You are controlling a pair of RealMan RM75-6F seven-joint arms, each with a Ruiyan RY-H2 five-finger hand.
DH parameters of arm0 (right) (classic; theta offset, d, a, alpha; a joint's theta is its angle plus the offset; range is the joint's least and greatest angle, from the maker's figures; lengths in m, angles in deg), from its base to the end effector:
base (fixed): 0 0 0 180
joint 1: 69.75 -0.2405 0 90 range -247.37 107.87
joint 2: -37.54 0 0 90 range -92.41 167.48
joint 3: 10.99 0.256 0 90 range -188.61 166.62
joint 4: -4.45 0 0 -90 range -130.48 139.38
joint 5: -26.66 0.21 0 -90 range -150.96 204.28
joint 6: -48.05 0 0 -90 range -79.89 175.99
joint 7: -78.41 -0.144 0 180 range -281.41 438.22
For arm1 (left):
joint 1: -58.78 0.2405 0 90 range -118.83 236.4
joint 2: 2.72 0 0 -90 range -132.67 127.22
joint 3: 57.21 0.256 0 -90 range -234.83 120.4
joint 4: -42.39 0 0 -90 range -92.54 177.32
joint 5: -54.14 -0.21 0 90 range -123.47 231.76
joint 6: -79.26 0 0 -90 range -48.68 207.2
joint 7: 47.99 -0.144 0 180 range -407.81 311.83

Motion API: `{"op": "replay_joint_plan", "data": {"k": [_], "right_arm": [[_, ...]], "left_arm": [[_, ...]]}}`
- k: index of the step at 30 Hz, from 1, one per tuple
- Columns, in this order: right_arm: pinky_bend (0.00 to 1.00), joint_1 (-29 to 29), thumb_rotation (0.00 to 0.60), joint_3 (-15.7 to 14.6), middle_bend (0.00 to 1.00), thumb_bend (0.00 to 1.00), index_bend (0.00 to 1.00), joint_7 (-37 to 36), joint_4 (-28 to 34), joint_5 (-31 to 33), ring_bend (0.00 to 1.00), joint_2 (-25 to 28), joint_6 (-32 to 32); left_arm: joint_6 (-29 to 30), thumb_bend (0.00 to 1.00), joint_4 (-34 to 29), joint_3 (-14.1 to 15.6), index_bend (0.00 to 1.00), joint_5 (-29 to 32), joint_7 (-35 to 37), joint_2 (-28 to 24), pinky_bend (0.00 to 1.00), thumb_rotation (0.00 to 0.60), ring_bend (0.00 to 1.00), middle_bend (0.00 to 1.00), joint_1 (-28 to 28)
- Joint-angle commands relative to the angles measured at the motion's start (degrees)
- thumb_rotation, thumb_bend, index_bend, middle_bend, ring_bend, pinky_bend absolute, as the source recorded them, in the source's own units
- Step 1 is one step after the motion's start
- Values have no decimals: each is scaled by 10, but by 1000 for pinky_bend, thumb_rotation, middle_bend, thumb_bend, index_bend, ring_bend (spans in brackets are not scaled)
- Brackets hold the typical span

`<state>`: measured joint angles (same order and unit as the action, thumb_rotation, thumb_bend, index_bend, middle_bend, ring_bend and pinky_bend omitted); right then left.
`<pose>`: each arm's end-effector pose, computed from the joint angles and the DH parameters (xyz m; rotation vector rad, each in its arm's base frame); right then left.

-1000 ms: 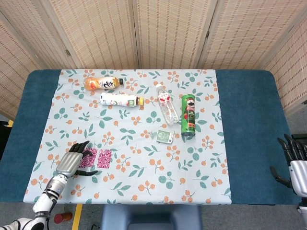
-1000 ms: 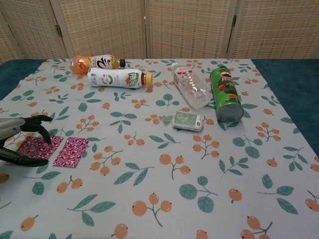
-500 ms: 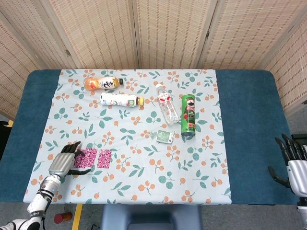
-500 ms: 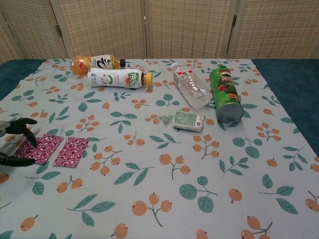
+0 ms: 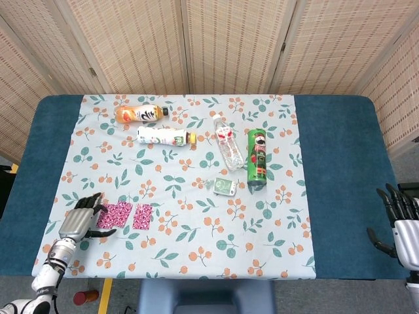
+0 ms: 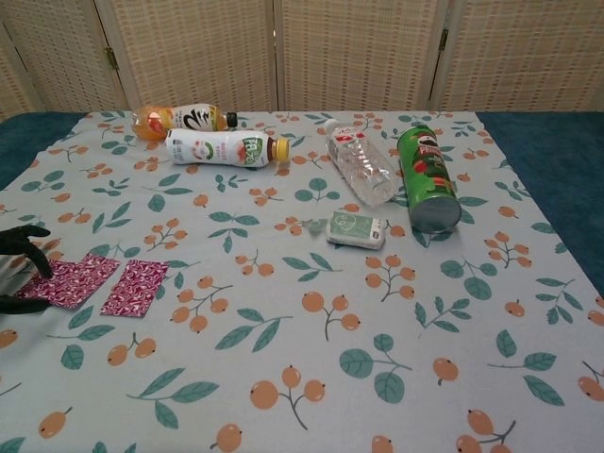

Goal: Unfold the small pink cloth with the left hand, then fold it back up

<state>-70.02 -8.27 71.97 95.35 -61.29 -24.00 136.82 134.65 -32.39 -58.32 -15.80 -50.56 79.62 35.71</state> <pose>-0.3241 -0.1554 0.1822 1.3194 -0.9203 0.9374 -0.3263 0.2657 0.0238 -1.6389 -1.2088 -0.6270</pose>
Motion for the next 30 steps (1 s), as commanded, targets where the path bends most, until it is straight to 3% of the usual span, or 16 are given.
{"op": "replay_joint_plan", "data": {"k": [1, 17, 19, 21, 23, 25, 30], "right_arm": [[0, 0, 600, 0, 0, 367, 0, 0, 0, -1, 0, 0, 1], [0, 4, 600, -1, 0, 367, 0, 2, 2, -5, 0, 1, 8], [0, 4, 600, -1, 0, 367, 0, 2, 2, -5, 0, 1, 7], [0, 4, 600, -2, 0, 367, 0, 2, 2, -6, 0, 1, 7], [0, 4, 600, -1, 0, 367, 0, 2, 2, -6, 0, 2, 7], [0, 4, 600, -2, 0, 367, 0, 2, 3, -6, 0, 3, 8], [0, 7, 600, -3, 0, 367, 0, 2, 2, -7, 0, 4, 10]], "left_arm": [[0, 124, 4, -1, 335, 3, 4, -3, 0, 299, 0, 0, 3], [32, 126, -1, -13, 320, -18, 27, -14, 0, 307, 0, 0, 15], [40, 127, -5, -15, 313, -26, 22, -15, 0, 342, 0, 0, 14], [46, 128, -11, -17, 300, -33, 16, -15, 0, 414, 0, 0, 11], [43, 128, -19, -18, 282, -37, 12, -18, 0, 548, 0, 0, 6], [38, 129, -31, -20, 275, -40, 8, -23, 0, 587, 0, 0, 0], [30, 133, -45, -22, 268, -45, -31, -27, 0, 600, 0, 0, -16]]}}
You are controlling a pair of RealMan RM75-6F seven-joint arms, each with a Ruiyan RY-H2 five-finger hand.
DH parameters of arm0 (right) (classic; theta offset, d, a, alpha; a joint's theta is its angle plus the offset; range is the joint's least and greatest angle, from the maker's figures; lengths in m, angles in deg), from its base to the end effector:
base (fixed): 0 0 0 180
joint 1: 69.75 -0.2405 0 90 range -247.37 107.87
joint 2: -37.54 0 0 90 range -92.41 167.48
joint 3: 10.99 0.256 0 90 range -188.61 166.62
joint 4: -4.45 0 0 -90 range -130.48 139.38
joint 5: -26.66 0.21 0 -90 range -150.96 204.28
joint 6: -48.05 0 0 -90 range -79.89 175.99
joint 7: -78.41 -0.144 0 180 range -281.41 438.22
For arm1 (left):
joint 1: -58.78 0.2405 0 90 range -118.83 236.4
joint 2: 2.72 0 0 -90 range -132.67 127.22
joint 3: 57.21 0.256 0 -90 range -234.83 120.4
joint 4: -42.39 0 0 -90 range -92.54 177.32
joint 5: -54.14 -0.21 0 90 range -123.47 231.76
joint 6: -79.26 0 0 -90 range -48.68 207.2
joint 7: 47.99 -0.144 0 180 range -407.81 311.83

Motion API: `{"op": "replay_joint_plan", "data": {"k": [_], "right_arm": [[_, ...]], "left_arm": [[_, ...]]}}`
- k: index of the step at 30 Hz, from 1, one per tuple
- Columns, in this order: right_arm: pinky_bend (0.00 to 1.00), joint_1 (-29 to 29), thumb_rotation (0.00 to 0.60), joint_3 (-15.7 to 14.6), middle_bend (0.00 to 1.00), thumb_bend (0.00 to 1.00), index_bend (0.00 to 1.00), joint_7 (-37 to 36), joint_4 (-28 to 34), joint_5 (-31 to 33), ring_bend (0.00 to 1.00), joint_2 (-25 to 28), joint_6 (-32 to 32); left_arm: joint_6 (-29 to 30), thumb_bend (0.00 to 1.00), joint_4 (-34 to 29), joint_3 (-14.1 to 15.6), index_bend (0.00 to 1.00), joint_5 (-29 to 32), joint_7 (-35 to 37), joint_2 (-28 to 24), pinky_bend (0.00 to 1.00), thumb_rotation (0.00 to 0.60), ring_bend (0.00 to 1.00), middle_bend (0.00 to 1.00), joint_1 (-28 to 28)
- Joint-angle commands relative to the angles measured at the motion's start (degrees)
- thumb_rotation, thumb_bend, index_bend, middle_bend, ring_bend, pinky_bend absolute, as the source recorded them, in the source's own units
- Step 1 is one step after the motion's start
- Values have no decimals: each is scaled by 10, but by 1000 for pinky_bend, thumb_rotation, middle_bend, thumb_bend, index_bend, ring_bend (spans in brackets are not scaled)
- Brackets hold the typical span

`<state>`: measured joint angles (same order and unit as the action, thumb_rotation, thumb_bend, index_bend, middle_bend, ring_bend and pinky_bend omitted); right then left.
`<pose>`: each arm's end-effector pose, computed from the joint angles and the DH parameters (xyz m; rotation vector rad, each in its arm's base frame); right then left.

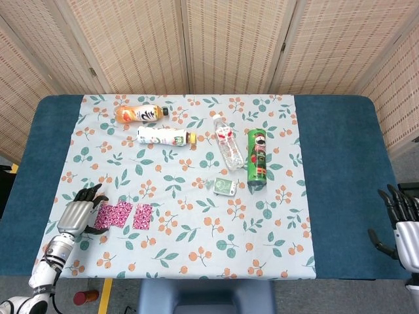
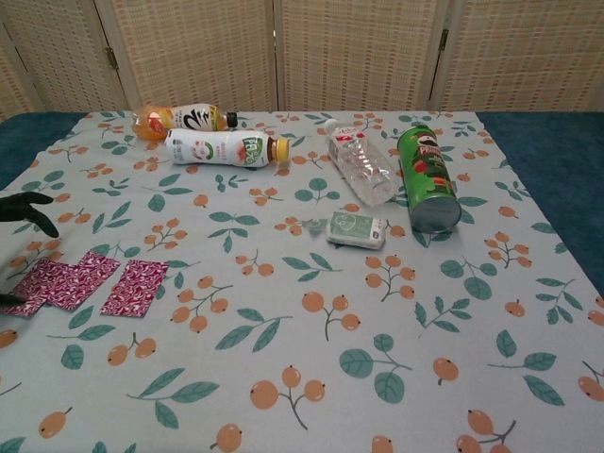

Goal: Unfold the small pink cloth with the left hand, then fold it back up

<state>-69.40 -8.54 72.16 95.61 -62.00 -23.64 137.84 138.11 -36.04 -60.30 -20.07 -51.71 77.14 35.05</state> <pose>-0.3229 -0.1509 0.1846 1.3203 -0.9087 0.9396 -0.3009 0.2776 0.0403 -1.6731 -1.0959 -0.7290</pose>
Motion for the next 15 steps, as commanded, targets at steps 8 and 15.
{"op": "replay_joint_plan", "data": {"k": [8, 15], "right_arm": [[0, 1, 600, -1, 0, 366, 0, -6, -4, 0, 0, 0, -1], [0, 2, 600, -2, 0, 366, 0, -16, -16, 5, 0, -3, -6]], "left_arm": [[-29, 139, -65, -7, 267, 4, -93, -10, 0, 600, 0, 0, -41], [-57, 142, -98, -13, 261, 52, -154, -4, 0, 600, 0, 0, -64]]}}
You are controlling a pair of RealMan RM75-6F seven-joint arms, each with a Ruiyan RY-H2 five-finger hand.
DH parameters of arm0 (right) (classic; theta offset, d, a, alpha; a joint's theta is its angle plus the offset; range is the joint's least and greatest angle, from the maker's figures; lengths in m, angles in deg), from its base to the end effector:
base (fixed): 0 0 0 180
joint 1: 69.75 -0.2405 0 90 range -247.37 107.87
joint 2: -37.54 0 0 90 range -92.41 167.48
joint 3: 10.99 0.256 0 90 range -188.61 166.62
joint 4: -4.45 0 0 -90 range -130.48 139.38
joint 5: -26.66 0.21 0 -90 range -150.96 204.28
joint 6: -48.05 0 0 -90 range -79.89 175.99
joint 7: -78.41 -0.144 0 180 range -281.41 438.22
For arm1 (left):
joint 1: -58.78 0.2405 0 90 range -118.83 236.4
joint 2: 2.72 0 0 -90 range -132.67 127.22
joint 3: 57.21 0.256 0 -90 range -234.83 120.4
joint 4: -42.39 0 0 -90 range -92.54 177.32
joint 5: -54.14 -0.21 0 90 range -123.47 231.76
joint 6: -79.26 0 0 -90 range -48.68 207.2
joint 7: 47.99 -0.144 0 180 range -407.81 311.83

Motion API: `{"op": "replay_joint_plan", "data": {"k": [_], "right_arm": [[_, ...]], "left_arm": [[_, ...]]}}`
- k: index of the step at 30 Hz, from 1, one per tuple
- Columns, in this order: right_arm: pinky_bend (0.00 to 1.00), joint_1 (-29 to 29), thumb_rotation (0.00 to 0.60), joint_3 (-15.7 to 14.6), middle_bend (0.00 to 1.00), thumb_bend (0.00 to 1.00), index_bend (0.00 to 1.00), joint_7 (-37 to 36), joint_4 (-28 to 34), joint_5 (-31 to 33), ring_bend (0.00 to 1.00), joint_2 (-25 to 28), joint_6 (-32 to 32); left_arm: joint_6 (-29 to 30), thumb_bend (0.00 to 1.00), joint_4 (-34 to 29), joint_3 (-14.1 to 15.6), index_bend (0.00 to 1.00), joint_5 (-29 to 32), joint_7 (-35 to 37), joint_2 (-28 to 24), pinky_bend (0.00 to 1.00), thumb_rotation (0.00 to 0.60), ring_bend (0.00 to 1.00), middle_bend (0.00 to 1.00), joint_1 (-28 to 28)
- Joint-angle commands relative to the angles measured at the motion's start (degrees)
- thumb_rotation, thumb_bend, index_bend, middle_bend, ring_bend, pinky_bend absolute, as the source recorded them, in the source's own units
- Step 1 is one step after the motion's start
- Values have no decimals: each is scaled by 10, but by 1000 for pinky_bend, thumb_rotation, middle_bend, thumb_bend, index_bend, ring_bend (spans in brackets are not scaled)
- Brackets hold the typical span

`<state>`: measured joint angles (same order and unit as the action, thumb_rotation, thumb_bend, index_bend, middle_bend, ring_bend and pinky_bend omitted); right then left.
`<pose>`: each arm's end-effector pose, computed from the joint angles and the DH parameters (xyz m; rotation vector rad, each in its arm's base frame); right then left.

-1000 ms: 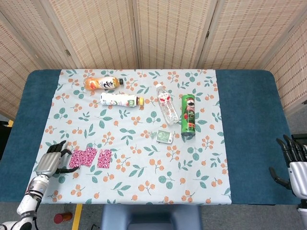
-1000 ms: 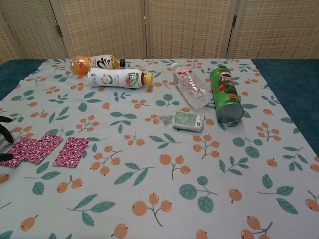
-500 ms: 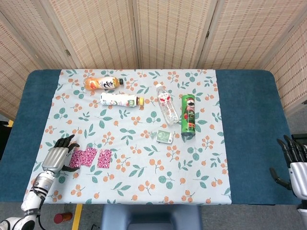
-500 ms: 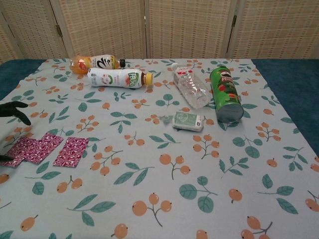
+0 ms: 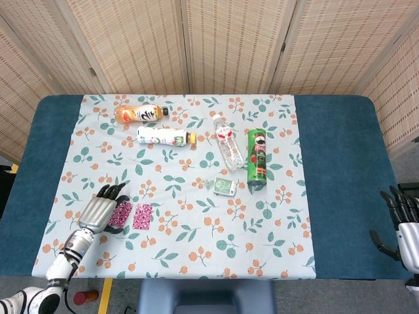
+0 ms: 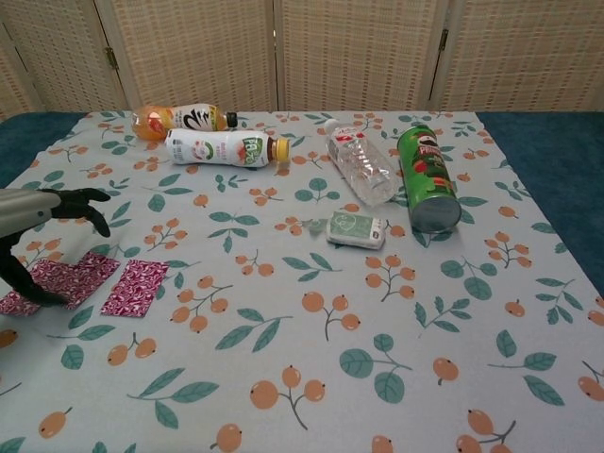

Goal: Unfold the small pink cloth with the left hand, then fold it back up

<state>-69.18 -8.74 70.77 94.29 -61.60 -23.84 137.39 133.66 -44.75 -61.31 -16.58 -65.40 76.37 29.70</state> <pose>-0.3292 -0.1489 0.1848 1.3148 -0.9250 0.9297 -0.2485 0.2882 0.0213 -1.8553 -0.9916 -0.6795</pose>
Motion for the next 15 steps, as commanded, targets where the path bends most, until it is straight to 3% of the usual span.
{"op": "replay_joint_plan", "data": {"k": [1, 15], "right_arm": [[0, -1, 600, -1, 0, 366, 0, -5, -5, 1, 0, -2, -3], [0, -3, 600, 0, 0, 367, 0, -23, -23, 5, 0, -6, -11]], "left_arm": [[-18, 142, -12, -3, 259, 26, -27, 6, 0, 600, 0, 0, -16], [-32, 142, -40, -4, 208, 138, -121, 39, 0, 600, 0, 0, -57]]}}
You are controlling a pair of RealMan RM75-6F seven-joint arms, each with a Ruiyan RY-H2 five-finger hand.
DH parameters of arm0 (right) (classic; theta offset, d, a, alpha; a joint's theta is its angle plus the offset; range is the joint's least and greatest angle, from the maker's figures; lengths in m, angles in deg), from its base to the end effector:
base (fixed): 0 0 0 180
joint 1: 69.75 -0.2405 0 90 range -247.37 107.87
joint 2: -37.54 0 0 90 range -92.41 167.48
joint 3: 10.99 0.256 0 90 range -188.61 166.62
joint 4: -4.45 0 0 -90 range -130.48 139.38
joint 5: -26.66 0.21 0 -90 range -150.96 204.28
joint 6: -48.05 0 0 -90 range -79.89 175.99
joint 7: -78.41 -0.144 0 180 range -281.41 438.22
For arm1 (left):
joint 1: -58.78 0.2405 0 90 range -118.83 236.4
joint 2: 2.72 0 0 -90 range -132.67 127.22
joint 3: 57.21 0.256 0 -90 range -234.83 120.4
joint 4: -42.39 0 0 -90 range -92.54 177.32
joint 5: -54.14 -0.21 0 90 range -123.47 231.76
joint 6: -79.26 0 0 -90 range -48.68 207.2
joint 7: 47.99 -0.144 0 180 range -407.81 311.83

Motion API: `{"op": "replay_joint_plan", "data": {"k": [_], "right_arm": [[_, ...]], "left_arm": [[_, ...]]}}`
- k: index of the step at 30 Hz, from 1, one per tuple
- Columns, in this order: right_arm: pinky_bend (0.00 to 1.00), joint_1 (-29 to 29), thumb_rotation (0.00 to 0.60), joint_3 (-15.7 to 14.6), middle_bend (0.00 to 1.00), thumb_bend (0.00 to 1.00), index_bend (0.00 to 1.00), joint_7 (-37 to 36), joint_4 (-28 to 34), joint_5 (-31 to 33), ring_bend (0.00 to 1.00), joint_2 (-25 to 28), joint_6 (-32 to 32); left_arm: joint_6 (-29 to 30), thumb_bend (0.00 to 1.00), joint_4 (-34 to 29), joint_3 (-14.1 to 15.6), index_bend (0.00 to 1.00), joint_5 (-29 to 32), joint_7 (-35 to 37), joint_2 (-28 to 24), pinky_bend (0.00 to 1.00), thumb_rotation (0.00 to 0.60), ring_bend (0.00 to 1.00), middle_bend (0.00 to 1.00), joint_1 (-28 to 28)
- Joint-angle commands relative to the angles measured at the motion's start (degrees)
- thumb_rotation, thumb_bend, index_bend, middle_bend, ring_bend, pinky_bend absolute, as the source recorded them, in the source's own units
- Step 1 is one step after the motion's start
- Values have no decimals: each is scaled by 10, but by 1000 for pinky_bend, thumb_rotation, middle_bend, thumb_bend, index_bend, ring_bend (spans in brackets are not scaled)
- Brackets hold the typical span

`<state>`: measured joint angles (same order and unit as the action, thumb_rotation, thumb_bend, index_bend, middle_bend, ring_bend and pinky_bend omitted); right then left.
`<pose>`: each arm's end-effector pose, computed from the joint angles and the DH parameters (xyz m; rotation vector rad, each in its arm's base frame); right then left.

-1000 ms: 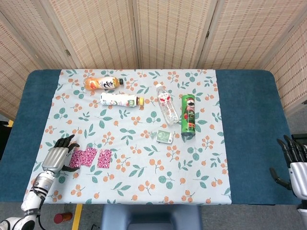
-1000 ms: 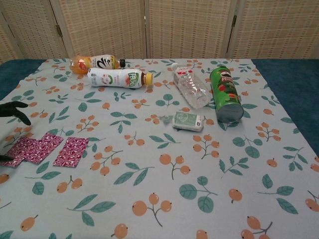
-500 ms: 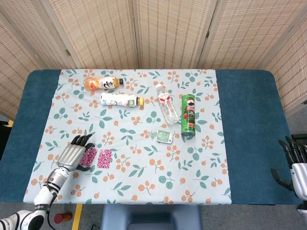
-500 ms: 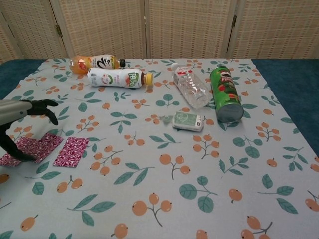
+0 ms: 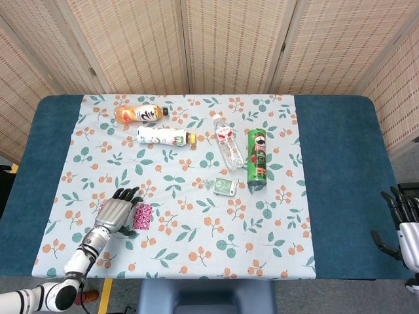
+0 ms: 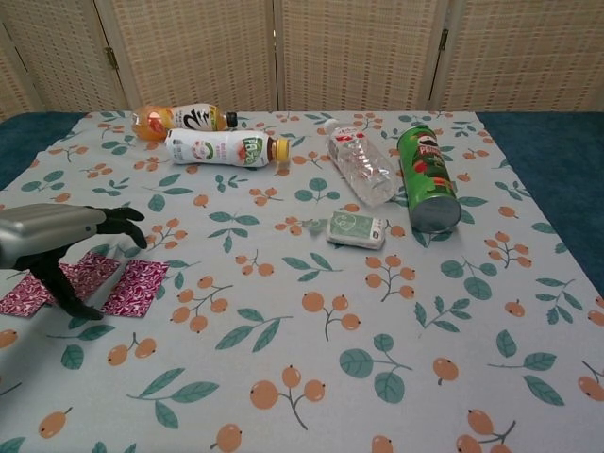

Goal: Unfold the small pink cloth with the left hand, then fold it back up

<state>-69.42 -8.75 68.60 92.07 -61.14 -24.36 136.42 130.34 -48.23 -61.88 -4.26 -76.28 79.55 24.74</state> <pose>-0.3373 -0.1501 0.1845 1.3130 -0.9440 0.9244 -0.2214 0.2939 -0.0073 -1.9087 -1.0392 -0.5925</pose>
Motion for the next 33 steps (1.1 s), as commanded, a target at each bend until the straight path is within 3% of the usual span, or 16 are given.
{"op": "replay_joint_plan", "data": {"k": [1, 33], "right_arm": [[0, -1, 600, 0, 0, 367, 0, -2, -2, 0, 0, -1, -2], [0, -1, 600, 1, 0, 367, 0, -27, -27, 6, 0, -6, -8]], "left_arm": [[3, 142, -7, 2, 207, 21, -16, 9, 0, 600, 0, 0, -9], [31, 166, 8, 9, 284, 99, -29, 51, 0, 600, 0, 0, -42]]}}
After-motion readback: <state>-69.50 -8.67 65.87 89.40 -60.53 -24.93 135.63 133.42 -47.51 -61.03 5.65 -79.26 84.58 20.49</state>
